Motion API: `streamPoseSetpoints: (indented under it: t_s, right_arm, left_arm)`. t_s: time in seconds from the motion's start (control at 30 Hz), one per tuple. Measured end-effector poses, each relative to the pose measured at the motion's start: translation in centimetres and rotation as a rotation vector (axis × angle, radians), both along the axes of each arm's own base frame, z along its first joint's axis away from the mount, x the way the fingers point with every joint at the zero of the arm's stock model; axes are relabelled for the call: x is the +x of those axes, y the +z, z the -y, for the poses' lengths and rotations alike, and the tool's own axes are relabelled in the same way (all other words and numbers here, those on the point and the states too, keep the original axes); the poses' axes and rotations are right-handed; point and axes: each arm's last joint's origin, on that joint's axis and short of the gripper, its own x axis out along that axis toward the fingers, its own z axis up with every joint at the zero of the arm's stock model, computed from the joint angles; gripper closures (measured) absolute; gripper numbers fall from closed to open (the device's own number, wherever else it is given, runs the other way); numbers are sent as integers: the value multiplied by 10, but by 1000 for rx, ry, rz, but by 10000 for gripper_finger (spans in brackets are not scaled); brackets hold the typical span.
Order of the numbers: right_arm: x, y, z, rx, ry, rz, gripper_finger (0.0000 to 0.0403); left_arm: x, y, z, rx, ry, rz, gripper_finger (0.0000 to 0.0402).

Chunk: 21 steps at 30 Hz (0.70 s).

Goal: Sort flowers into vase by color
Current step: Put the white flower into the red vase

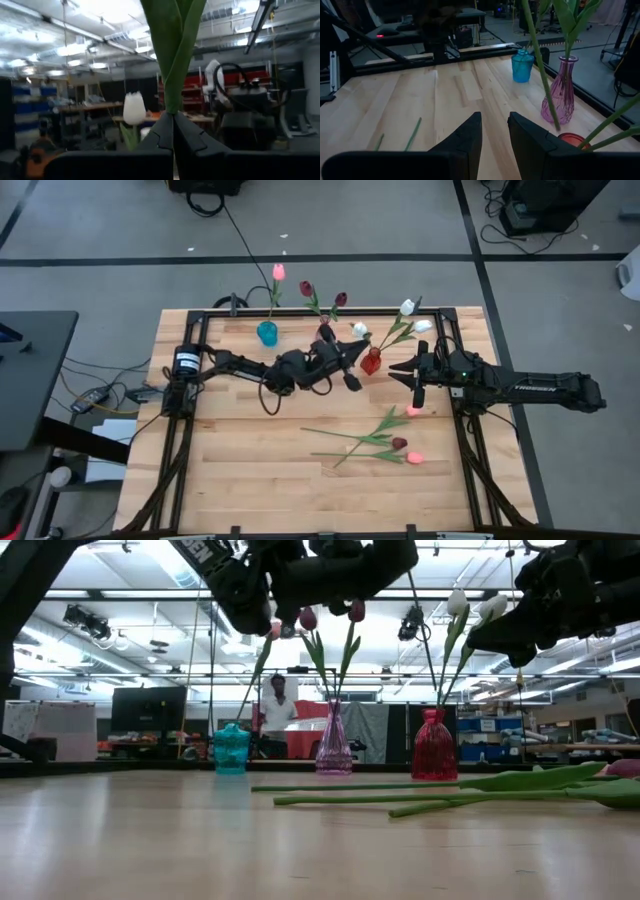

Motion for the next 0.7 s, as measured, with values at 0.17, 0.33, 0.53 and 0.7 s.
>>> streamPoseSetpoints:
  t_s: [0.17, 0.33, 0.53, 0.7]
  right_arm:
    - [0, 0, 0, 0, 0, 2, 292]
    - [0, 2, 0, -4, 0, 22, 292]
    - [0, 3, 0, -3, 0, 28, 292]
    - [1, 3, 0, 2, 9, 32, 292]
  left_arm:
    - [1, -2, -14, -31, 8, -24, 401]
    - [1, -4, -21, -42, -3, -39, 401]
    - [2, -8, -27, -63, -4, -69, 401]
    - [7, -19, -30, -58, -12, -88, 401]
